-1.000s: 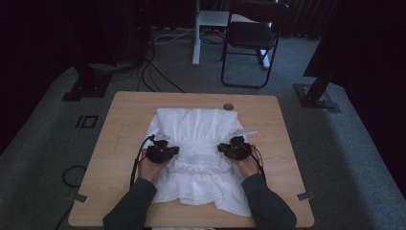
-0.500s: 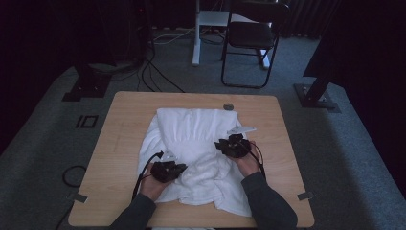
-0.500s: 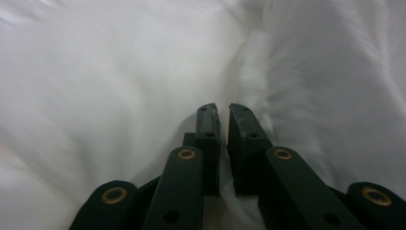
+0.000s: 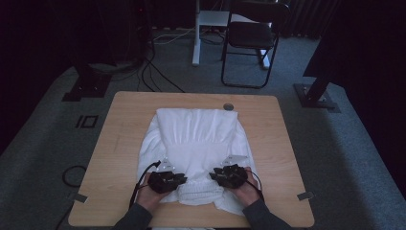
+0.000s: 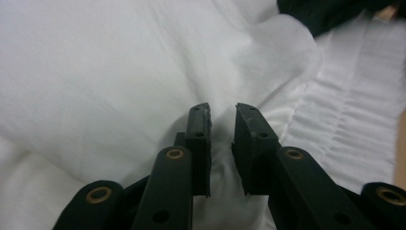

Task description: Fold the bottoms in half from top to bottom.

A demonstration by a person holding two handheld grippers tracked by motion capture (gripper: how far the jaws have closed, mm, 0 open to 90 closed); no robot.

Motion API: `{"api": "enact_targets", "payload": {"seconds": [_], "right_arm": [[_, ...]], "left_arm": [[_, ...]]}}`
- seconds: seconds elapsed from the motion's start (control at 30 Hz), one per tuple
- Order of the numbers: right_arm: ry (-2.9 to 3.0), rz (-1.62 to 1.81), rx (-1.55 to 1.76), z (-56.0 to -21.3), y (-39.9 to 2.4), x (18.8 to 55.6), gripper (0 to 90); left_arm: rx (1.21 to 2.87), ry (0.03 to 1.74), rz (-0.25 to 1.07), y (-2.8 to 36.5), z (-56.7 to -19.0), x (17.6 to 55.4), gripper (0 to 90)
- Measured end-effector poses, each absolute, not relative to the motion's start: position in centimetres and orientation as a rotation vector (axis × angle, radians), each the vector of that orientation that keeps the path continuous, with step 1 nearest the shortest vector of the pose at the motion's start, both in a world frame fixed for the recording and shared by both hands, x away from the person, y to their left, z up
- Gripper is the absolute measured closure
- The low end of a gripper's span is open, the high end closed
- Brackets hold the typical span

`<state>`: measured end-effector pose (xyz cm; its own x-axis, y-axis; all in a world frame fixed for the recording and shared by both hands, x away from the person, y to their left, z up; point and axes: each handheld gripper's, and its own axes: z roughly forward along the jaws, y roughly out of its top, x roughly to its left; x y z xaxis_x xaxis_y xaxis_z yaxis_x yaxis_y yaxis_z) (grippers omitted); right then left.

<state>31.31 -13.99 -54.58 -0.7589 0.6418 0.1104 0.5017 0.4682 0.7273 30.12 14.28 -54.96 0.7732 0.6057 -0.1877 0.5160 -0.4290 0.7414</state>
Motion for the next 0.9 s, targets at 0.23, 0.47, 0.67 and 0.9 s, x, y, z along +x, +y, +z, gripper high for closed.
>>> {"api": "enact_targets", "payload": {"seconds": [0.23,0.47,0.67,0.9], "right_arm": [[2.565,1.173,1.046,-55.1,-14.5,31.6,66.7],[2.376,1.223,1.080,-52.2,-15.6,35.2,52.7],[2.297,1.234,1.176,-52.0,-16.0,39.9,52.0],[2.290,1.163,1.256,-53.9,-15.2,44.6,51.0]], "left_arm": [[2.115,0.826,0.162,14.4,-53.9,30.3,65.9],[2.044,0.879,0.360,15.4,-50.7,33.9,59.3],[2.018,0.947,0.425,15.1,-50.2,38.3,57.6],[2.045,1.041,0.473,14.2,-52.7,43.2,54.4]]}}
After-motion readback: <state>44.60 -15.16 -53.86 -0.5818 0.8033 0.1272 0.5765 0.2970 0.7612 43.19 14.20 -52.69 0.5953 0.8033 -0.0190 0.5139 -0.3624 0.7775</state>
